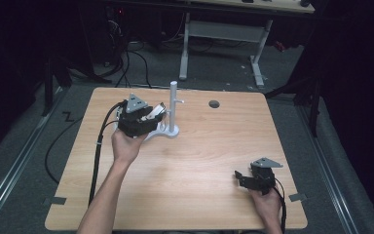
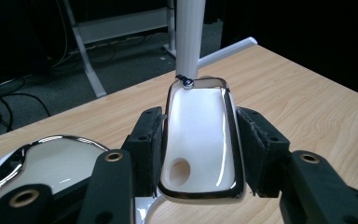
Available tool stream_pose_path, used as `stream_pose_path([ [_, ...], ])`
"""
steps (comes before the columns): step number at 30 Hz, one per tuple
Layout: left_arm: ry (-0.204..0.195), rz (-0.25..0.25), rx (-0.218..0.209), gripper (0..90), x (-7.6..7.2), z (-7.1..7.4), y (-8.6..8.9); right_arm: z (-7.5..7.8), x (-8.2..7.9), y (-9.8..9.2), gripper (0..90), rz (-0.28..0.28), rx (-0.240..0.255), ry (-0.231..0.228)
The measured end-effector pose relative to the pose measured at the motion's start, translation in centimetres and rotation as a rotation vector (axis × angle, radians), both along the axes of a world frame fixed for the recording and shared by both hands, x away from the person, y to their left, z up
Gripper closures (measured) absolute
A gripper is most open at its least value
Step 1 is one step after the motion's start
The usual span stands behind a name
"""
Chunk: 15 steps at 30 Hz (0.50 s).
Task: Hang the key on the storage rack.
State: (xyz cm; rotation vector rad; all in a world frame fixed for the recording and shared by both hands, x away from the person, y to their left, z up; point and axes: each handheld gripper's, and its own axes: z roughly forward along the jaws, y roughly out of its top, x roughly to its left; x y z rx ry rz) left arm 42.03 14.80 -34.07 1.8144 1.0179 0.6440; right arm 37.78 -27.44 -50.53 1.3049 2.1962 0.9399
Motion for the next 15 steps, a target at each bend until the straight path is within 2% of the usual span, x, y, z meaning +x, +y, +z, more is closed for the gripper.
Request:
stream_pose_path([
  [4, -0.008, 0.012, 0.001, 53.4, 0.1, 0.3, 0.18, 0.0, 0.0, 0.0, 25.1, 0.0, 0.0, 0.0],
  [9, 0.002, 0.033, 0.006, 53.4, 0.29, 0.25, 0.61, 0.0, 0.0, 0.0, 25.1, 0.0, 0.0, 0.0],
  [15, 0.0, 0.042, -0.006, 53.4, 0.65, 0.13, 0.67, 0.0, 0.0, 0.0, 25.1, 0.0, 0.0, 0.0],
])
